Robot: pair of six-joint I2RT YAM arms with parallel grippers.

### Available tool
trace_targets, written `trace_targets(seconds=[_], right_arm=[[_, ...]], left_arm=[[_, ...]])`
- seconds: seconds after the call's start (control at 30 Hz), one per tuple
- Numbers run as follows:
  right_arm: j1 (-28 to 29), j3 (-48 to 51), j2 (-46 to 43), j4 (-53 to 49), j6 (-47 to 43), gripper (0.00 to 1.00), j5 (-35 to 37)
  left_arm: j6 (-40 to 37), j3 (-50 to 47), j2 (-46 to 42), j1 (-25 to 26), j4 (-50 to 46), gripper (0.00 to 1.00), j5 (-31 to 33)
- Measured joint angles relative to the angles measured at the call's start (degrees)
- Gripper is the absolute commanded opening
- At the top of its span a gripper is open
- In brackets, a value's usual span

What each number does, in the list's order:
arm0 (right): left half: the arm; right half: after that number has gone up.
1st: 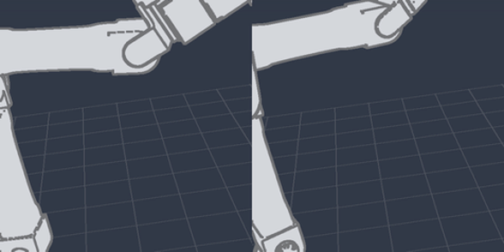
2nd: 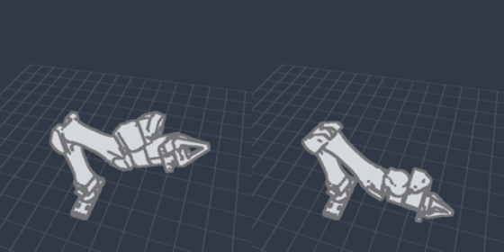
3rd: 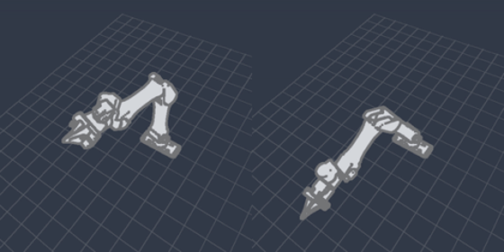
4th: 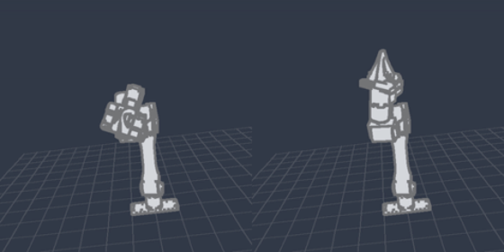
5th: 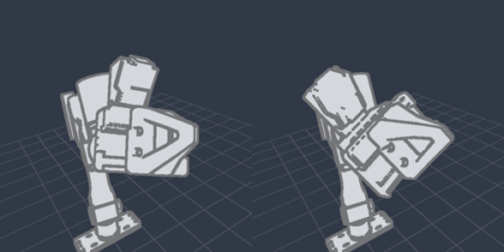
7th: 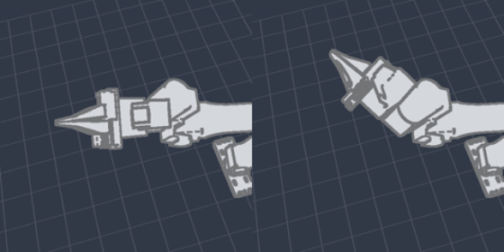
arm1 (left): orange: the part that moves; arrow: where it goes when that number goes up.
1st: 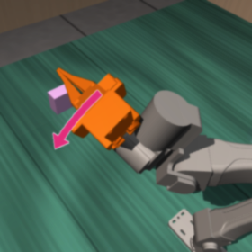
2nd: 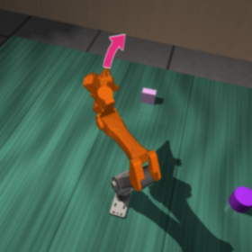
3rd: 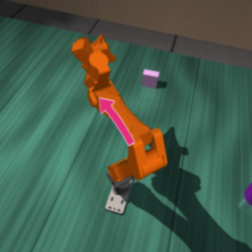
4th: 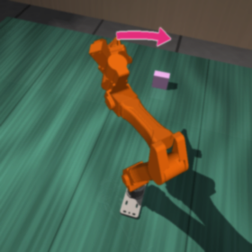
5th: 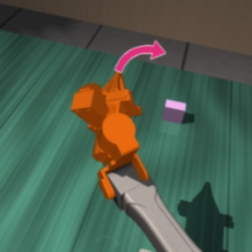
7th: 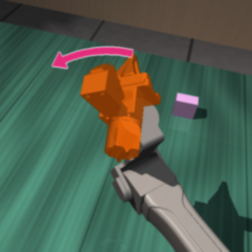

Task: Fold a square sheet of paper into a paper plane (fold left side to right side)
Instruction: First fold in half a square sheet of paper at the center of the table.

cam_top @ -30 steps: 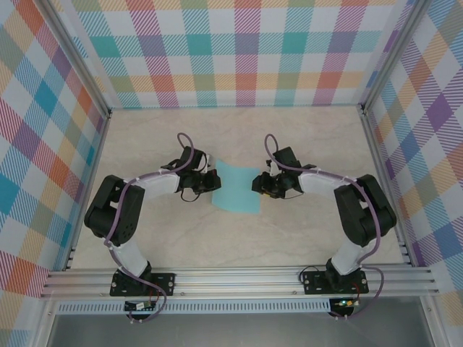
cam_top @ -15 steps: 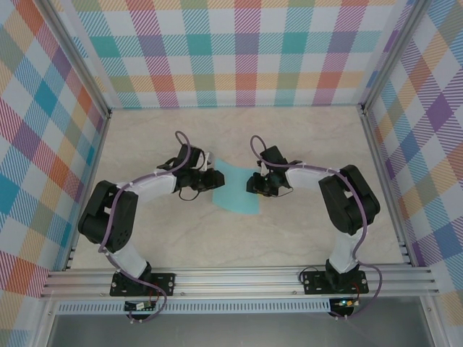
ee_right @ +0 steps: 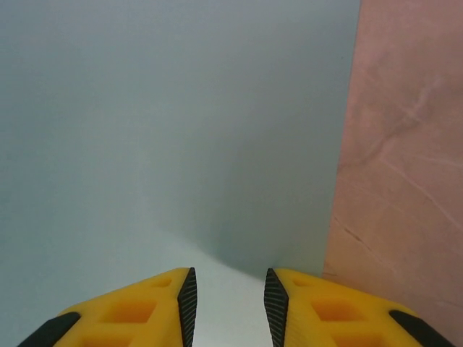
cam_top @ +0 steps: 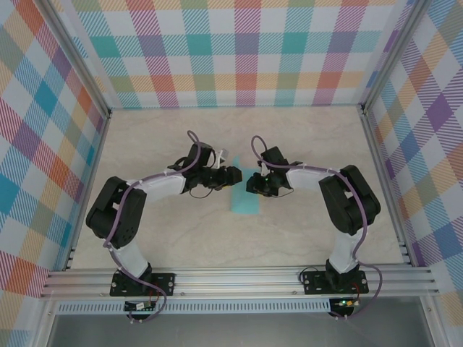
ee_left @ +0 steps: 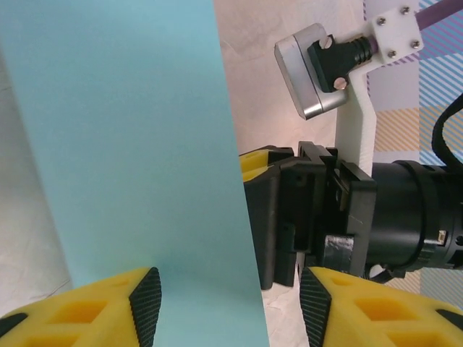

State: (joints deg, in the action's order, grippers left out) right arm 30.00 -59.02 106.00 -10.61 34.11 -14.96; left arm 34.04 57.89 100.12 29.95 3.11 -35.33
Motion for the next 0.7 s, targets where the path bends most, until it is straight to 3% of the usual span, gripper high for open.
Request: trace_targets(seconds=[0.3,0.47,0.7], right_arm=[[-4.24,2.47,-6.32,0.52,1.01,0.48,-2.73],[-6.12,2.82,-11.93,2.84,1.53,0.51,-5.81],[-5.90,2.78,-6.69,7.21,4.17,0.49,-13.05]], left_arm=[[1.97,0.39,4.44,0.39,2.25,0.57,-0.70],[2.60,0.68,4.74,0.39,3.10,0.47,-0.74],[2.60,1.20,4.74,0.42,3.10,0.30,-0.66]])
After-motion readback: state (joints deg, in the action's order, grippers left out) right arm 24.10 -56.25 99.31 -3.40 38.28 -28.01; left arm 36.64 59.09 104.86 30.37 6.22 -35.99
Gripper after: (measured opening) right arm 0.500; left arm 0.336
